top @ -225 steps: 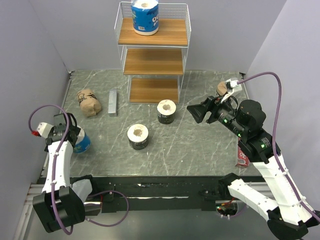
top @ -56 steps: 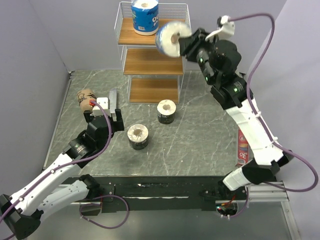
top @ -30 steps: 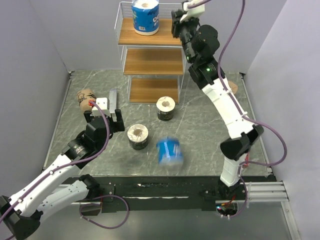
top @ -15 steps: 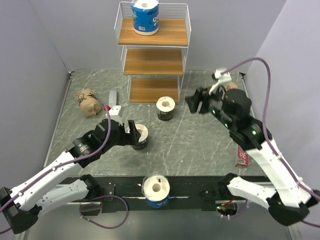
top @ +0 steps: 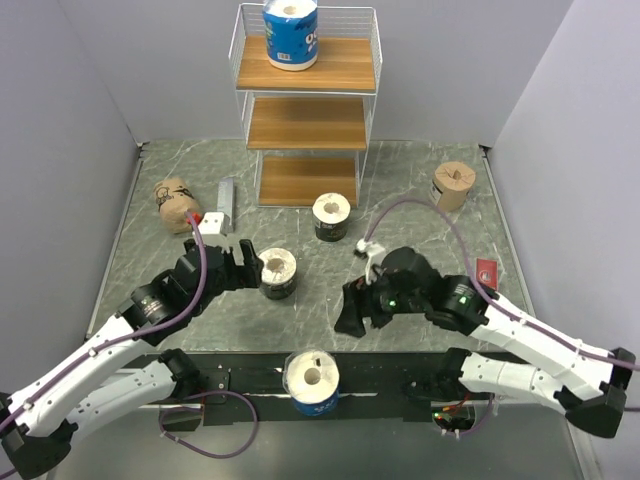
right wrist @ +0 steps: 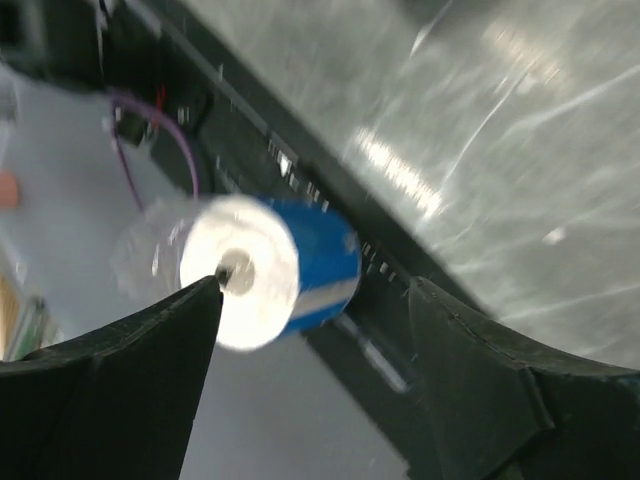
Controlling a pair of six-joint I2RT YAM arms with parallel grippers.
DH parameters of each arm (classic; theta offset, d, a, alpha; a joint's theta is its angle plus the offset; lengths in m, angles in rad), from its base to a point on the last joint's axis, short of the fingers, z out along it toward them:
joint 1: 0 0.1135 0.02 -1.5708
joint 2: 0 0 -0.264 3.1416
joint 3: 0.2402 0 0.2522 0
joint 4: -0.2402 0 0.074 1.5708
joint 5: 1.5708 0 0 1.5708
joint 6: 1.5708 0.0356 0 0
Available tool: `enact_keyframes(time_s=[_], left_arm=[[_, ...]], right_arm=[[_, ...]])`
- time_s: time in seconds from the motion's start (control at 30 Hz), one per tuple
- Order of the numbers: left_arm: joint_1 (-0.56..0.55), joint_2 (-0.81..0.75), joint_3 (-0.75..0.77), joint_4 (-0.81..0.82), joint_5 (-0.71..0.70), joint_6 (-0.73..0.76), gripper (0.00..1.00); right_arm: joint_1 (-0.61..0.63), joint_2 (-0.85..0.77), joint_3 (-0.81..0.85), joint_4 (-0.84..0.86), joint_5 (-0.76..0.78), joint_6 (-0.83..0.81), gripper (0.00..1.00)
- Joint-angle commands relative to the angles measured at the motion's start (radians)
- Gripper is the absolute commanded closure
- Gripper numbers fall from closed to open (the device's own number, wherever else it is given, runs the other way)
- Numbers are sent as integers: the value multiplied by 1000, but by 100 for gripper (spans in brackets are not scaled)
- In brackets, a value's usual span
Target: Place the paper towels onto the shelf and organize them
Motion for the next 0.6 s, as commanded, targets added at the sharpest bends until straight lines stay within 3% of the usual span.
enact_keyframes(time_s=[0.0, 0.13, 0.33, 0.57], left_arm=[[-3, -13, -36, 76, -208, 127, 4], [-3, 24, -36, 68, -297, 135, 4], [2, 37, -28, 64, -291, 136, 4], [16, -25, -42, 59, -342, 110, 4]], right_arm=[[97, 30, -2, 26, 37, 114, 16], [185, 115, -1, 25, 92, 147, 14], [283, 197, -15, 74, 117, 179, 9], [315, 261, 2, 16, 189, 174, 7]])
